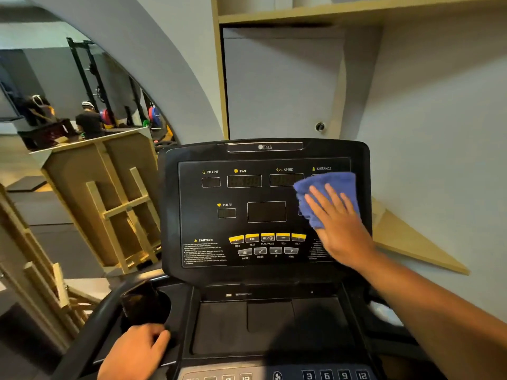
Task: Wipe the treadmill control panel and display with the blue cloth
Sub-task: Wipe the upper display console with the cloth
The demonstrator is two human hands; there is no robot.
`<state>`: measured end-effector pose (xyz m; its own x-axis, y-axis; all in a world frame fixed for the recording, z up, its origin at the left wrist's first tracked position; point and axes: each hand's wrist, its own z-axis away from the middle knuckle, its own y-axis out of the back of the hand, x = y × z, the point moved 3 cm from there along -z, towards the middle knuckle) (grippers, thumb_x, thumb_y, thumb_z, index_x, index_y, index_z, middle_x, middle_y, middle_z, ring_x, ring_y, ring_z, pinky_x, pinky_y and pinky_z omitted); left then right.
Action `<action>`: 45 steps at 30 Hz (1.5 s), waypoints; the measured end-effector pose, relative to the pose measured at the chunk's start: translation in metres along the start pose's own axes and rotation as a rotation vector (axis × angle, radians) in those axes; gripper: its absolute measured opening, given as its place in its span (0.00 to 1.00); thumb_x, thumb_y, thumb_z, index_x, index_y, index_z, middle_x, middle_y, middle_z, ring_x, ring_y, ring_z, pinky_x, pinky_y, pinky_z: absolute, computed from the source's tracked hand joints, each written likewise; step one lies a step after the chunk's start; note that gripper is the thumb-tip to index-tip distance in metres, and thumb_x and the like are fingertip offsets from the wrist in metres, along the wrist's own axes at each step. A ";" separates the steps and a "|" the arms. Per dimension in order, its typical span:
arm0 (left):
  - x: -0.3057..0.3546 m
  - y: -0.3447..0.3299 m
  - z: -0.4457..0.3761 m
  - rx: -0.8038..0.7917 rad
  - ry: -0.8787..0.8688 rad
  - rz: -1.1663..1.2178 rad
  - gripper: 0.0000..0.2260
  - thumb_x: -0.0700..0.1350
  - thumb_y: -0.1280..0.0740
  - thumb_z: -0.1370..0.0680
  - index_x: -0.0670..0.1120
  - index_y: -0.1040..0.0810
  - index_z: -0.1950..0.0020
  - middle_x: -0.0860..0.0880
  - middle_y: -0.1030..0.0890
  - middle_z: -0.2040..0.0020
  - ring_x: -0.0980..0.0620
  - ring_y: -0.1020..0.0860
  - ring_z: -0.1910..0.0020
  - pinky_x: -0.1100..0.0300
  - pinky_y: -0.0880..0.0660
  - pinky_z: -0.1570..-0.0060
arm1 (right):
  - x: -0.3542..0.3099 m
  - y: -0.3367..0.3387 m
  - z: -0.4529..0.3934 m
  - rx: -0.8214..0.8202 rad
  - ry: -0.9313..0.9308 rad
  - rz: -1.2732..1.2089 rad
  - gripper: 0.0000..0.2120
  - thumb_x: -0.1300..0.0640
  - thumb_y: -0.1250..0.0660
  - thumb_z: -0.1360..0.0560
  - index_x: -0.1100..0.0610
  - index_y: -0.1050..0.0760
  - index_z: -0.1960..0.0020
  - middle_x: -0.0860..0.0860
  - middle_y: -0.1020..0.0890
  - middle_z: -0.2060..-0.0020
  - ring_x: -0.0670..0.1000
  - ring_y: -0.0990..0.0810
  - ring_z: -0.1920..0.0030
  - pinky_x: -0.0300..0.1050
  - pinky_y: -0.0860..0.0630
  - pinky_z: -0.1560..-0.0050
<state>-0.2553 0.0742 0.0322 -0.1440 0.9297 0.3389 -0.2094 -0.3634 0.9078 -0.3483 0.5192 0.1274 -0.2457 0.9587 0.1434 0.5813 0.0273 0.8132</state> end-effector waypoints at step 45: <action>0.002 0.003 0.001 0.003 0.013 0.040 0.15 0.57 0.38 0.20 0.53 0.16 0.56 0.55 0.16 0.56 0.60 0.20 0.56 0.62 0.23 0.48 | -0.095 0.026 -0.144 0.160 -0.217 -0.081 0.31 0.43 0.53 0.18 0.52 0.50 0.18 0.53 0.48 0.18 0.64 0.54 0.20 0.64 0.55 0.22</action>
<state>-0.2553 0.0753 0.0354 -0.1649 0.9136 0.3716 -0.1999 -0.3999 0.8945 -0.4219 0.3879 0.2160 -0.1340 0.9894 -0.0566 0.6862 0.1339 0.7150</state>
